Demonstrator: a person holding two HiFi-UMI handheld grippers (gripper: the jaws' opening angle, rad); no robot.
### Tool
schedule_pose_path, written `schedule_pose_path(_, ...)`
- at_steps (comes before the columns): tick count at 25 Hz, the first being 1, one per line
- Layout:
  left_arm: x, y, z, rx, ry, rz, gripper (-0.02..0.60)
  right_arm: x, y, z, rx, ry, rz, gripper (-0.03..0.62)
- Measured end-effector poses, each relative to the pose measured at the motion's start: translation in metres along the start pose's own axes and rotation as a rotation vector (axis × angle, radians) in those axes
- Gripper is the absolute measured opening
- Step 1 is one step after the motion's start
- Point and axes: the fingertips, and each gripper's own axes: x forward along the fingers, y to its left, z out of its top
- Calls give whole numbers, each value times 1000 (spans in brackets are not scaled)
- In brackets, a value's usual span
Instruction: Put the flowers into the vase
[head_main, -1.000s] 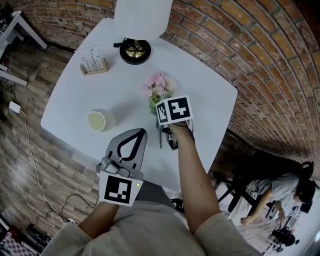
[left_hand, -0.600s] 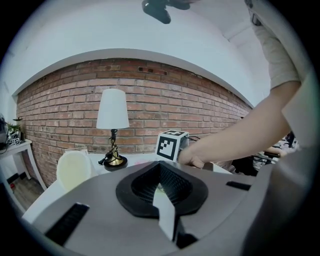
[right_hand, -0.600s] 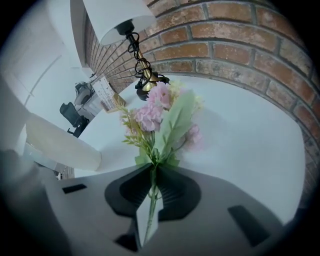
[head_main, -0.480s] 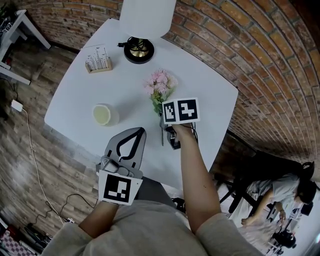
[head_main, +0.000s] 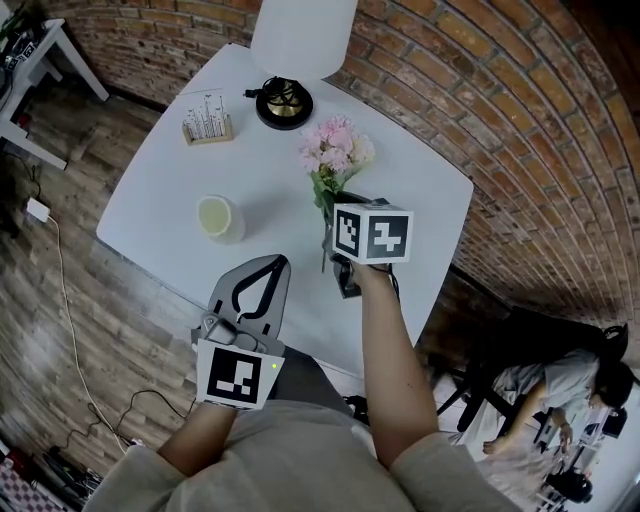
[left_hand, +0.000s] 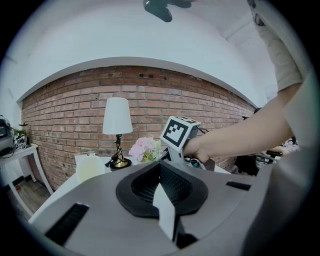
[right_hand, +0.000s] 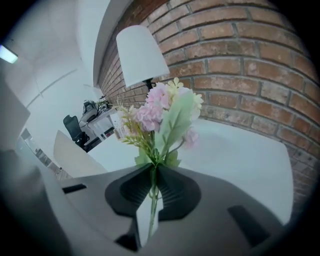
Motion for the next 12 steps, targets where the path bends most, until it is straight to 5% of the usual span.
schedule_pose_path(12,-25,-1,12,2,-34,34,3,-39,21,39,-52,-227,-51,32)
